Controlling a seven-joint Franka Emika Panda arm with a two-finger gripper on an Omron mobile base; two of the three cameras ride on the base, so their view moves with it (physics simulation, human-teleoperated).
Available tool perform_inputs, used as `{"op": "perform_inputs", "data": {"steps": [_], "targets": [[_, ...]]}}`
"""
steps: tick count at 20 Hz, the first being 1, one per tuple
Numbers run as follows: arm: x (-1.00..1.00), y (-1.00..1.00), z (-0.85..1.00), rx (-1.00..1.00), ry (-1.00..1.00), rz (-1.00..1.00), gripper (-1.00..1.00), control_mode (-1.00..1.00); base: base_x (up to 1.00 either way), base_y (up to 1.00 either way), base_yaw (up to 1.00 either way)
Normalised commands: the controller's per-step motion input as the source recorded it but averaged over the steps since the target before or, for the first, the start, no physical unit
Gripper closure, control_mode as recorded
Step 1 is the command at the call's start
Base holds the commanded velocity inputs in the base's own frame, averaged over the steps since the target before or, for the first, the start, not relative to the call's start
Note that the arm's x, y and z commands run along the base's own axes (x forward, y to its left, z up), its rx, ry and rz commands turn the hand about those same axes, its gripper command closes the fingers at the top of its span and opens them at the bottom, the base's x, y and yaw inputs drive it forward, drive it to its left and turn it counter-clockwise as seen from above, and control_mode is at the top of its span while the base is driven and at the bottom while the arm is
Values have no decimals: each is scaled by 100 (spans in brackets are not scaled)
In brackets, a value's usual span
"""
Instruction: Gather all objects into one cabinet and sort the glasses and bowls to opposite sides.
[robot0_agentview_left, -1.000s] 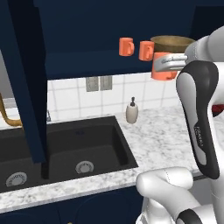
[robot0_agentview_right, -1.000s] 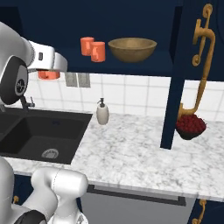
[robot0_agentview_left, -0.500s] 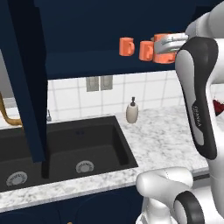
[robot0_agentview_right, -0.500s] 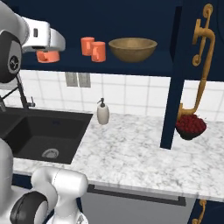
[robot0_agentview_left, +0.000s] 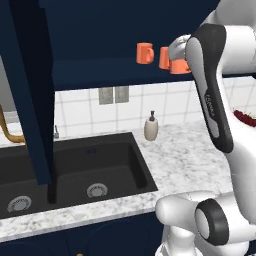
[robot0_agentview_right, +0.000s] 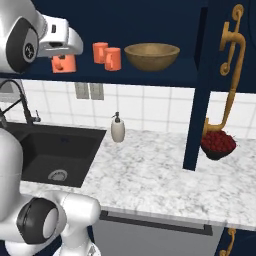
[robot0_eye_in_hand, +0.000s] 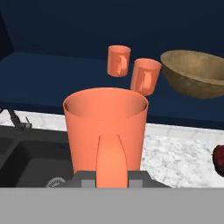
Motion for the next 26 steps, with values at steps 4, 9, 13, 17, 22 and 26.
{"op": "perform_inputs", "data": {"steps": [4, 9, 13, 17, 22, 26], "targets": [[1, 15, -38, -10, -19, 0, 100, -100, 0, 0, 0], [56, 1, 0, 0, -4, 0, 100, -100, 0, 0, 0], [79, 0, 0, 1, 0, 0, 100, -100, 0, 0, 0], [66, 0, -8, 1, 1, 0, 100, -100, 0, 0, 0], [53, 2, -15, 9, 6, -1, 100, -100, 0, 0, 0], [40, 23, -11, 3, 1, -1, 100, -100, 0, 0, 0]]}}
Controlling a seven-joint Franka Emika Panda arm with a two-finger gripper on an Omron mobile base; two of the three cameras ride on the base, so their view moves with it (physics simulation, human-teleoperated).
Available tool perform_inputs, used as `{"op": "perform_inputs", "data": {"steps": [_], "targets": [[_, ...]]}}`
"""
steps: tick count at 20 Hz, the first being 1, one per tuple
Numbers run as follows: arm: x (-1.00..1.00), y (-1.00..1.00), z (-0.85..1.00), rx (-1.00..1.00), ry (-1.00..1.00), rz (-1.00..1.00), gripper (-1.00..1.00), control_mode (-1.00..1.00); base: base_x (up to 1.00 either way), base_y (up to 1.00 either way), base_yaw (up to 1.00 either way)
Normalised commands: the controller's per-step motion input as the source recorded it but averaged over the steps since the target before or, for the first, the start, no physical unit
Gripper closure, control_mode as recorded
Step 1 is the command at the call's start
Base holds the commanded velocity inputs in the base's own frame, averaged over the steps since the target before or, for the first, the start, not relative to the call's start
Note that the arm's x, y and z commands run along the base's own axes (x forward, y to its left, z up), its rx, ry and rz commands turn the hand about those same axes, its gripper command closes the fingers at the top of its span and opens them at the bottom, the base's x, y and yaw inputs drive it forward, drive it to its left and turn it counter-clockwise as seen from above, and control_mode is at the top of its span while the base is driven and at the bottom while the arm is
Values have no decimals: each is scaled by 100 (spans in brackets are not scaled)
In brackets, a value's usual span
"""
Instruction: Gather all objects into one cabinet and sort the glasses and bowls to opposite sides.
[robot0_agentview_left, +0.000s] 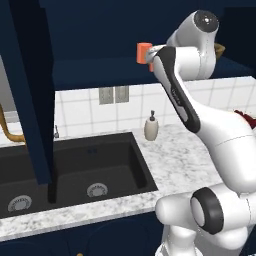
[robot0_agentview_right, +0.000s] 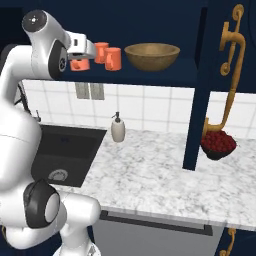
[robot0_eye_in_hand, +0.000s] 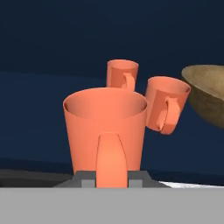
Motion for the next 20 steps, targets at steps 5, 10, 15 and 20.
{"op": "perform_inputs", "data": {"steps": [5, 10, 15, 20], "targets": [[41, 24, -13, 0, 0, -1, 100, -100, 0, 0, 0], [44, 3, -12, 0, 1, -3, 100, -100, 0, 0, 0], [39, 7, 0, 2, 1, -4, 100, -100, 0, 0, 0], [5, 26, -5, 3, 0, -7, 100, -100, 0, 0, 0]]}}
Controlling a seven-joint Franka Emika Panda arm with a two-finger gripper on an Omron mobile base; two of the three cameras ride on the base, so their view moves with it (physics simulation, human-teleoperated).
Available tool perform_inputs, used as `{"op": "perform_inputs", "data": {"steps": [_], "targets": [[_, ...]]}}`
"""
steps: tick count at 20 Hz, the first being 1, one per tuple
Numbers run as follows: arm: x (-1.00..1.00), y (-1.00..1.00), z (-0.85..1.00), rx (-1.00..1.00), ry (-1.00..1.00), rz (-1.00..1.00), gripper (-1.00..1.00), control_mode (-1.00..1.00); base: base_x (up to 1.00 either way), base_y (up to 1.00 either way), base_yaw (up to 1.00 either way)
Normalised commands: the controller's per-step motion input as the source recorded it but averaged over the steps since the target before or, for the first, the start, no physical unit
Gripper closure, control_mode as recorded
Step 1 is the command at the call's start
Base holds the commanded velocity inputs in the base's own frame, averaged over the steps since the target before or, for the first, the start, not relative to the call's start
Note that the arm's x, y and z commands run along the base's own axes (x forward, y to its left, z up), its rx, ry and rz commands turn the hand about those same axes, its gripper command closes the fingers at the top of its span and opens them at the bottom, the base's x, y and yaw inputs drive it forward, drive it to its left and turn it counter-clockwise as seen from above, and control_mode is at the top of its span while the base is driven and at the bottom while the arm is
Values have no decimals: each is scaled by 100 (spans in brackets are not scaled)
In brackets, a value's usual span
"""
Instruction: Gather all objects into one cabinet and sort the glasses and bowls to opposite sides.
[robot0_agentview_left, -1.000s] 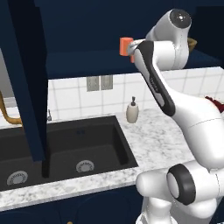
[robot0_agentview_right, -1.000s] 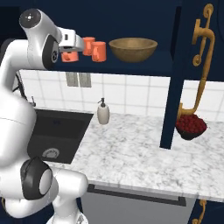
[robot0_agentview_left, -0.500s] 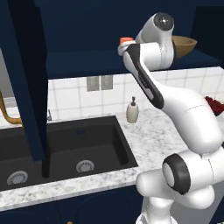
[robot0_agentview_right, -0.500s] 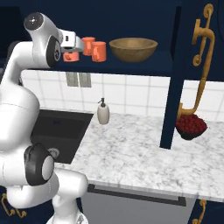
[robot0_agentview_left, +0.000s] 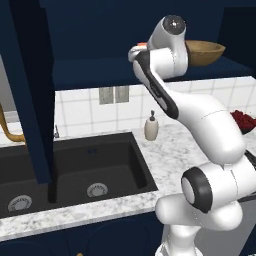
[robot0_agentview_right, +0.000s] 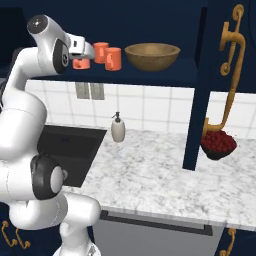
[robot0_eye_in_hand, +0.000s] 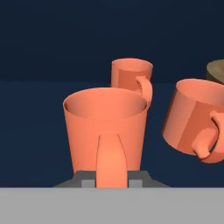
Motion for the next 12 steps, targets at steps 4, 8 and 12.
{"op": "perform_inputs", "data": {"steps": [4, 8, 12], "targets": [[0, 7, -12, 1, 0, -4, 100, -100, 0, 0, 0], [0, 0, -18, 0, 0, 0, 100, -100, 0, 0, 0], [27, 0, -20, 0, 0, 0, 100, -100, 0, 0, 0]]}}
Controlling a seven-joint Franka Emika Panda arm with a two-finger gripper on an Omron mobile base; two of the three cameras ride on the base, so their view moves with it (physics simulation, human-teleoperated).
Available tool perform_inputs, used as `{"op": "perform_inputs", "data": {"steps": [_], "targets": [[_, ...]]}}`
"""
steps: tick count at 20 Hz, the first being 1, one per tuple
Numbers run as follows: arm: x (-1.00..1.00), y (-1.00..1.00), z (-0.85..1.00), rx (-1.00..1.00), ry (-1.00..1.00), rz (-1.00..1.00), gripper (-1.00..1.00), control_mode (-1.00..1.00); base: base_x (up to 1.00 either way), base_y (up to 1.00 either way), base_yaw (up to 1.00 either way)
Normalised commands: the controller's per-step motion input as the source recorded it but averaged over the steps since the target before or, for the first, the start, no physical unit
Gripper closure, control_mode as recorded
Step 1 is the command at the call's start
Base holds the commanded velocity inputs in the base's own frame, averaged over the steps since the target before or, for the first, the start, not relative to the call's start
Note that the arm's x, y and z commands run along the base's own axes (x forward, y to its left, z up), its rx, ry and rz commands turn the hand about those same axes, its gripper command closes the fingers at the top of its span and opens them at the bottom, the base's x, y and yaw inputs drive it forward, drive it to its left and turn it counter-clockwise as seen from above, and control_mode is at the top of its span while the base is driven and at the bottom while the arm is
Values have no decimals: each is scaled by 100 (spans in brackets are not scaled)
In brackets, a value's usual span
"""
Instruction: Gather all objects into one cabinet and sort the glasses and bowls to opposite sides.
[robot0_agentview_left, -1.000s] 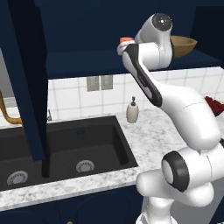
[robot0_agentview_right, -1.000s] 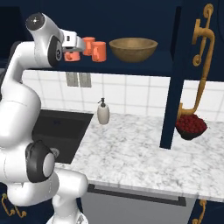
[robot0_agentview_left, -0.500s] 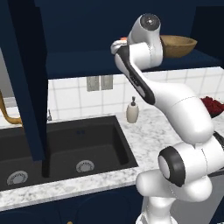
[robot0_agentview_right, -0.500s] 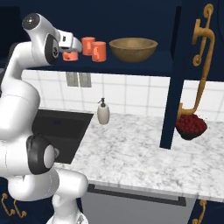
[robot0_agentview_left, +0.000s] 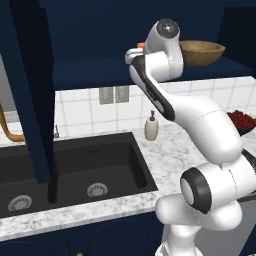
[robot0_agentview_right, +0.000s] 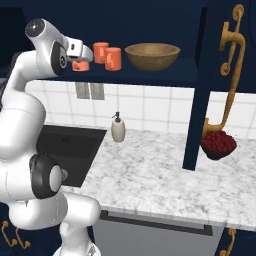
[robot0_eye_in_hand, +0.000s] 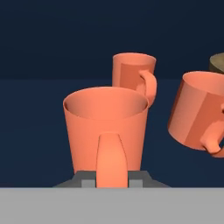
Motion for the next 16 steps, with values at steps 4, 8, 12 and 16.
{"op": "perform_inputs", "data": {"steps": [4, 8, 12, 16], "targets": [[45, 0, -18, 0, 0, 0, 100, -100, 0, 0, 0], [6, 2, -10, 0, 0, 0, -100, -100, 0, 0, 0], [-6, 2, 0, 0, 0, 0, -100, -100, 0, 0, 0], [-45, 0, 6, 0, 0, 0, -100, -100, 0, 0, 0]]}}
